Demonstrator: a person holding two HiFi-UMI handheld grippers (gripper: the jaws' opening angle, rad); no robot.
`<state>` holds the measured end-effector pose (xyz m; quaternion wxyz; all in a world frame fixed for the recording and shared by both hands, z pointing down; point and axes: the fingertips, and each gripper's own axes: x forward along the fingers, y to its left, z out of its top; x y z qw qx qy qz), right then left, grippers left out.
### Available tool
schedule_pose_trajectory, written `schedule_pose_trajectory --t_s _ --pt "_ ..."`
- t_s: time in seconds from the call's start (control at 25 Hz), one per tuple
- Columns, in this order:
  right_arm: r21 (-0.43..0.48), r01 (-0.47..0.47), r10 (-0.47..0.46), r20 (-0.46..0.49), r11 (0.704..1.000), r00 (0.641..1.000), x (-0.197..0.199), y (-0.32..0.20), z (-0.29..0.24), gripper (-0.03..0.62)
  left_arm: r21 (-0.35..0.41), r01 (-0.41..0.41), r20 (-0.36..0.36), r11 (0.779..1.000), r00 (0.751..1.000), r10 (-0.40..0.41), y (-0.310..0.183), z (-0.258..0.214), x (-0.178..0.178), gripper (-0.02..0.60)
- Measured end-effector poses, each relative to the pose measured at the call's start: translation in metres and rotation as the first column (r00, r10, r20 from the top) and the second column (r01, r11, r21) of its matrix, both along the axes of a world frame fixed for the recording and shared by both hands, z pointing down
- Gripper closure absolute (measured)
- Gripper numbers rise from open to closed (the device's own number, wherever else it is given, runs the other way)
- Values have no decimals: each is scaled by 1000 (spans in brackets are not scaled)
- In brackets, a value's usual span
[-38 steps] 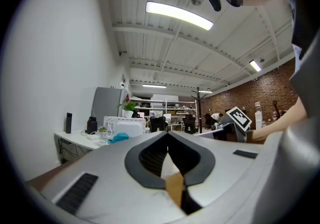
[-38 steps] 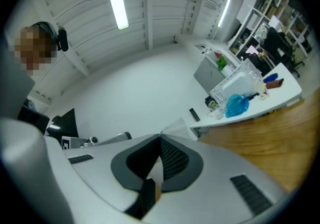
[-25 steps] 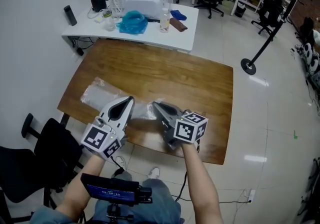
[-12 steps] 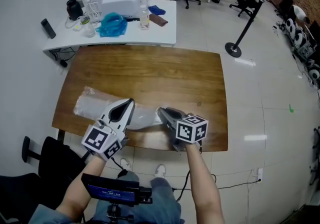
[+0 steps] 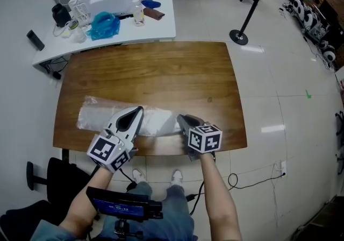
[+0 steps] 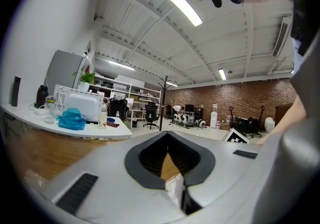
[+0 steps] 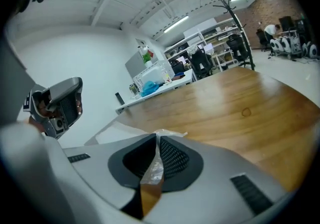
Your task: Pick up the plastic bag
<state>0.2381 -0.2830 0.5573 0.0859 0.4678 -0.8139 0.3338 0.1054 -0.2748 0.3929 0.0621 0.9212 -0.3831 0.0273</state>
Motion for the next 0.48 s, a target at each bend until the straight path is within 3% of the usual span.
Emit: schedule_pose_trajectory --t_s 0.08,0.16,0.48 --pt "-7 -23 23 -13 1000 1000 5 3 5 537 -6 -14 1 1000 1000 14 3 4 4 575" --pt "-13 -40 40 -28 999 999 11 6 9 467 -10 -27 3 1000 1000 27 6 7 8 575" --pt "4 -109 109 -59 994 992 34 11 7 437 -18 -42 11 999 999 42 15 12 10 575"
